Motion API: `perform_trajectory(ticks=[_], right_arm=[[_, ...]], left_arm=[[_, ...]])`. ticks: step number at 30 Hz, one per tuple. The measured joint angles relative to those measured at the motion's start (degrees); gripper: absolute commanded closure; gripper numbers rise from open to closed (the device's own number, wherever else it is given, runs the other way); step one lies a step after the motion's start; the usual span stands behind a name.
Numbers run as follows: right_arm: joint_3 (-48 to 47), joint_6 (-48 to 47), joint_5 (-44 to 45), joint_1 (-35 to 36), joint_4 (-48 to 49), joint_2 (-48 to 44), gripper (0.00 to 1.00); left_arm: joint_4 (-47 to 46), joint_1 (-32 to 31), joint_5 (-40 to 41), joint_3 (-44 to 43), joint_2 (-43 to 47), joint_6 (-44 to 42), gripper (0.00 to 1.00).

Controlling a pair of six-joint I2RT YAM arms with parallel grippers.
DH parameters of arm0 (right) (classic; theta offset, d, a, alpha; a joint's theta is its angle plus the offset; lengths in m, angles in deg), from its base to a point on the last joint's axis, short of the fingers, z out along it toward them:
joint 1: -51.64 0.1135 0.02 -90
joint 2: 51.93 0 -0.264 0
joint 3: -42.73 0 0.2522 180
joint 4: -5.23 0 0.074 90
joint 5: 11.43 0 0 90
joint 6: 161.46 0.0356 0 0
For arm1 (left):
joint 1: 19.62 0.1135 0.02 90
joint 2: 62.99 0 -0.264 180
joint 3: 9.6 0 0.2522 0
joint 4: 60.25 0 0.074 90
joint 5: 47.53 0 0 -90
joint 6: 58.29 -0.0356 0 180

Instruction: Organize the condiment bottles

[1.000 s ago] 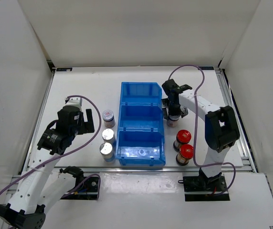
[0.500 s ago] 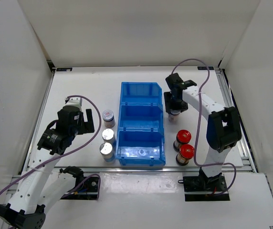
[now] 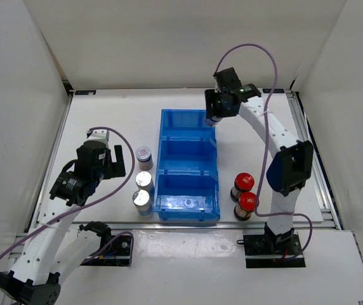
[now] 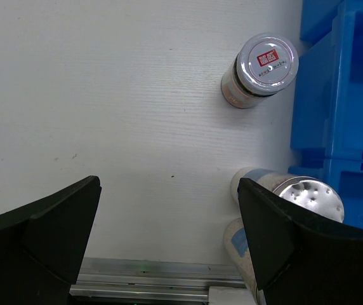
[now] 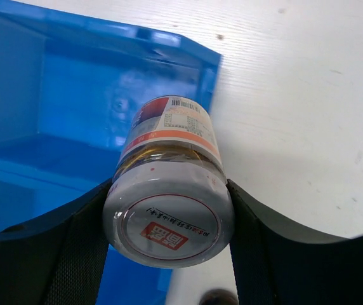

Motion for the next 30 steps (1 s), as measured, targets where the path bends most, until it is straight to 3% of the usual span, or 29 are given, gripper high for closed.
perform_trajectory(ticks=[6, 10, 11, 13, 19, 20, 21, 24, 30], right_arm=[[-5.8, -0.8, -3.3, 2.2, -0.2, 10.8, 0.98], [-6.1, -0.9, -3.6, 2.9, -1.6, 16.0, 0.89], [-6.2, -0.9, -3.5, 3.0, -2.2, 16.9, 0.76], [-6.2, -0.9, -3.3, 3.0, -3.1, 17.8, 0.70], [-7.5, -0.8, -2.7, 3.1, -3.5, 18.3, 0.34], [-7.9, -0.8, -2.4, 3.2, -3.5, 18.3, 0.22], [-8.2, -0.6, -2.4, 3.2, -3.5, 18.3, 0.17], [-9.7, -0.2, -1.8, 3.4, -3.4, 18.3, 0.06], [-11.6, 1.2, 0.0, 4.1, -5.1, 18.1, 0.00]], left_arm=[[0.0, 0.0, 0.0, 0.0, 0.0, 0.0, 0.00], [0.0, 0.0, 0.1, 0.0, 0.0, 0.1, 0.00], [0.0, 0.0, 0.1, 0.0, -0.1, 0.2, 0.00], [0.0, 0.0, 0.3, 0.0, -0.2, 0.3, 0.00], [0.0, 0.0, 1.2, 0.0, -2.1, 0.7, 0.00], [0.1, 0.0, 1.5, 0.0, -2.7, 0.9, 0.00], [0.1, 0.0, 1.7, 0.0, -3.4, 1.1, 0.00], [0.3, 0.0, 2.3, -0.1, -5.7, 1.6, 0.00], [-0.1, 0.0, 1.6, -0.1, -7.1, 1.2, 0.00]])
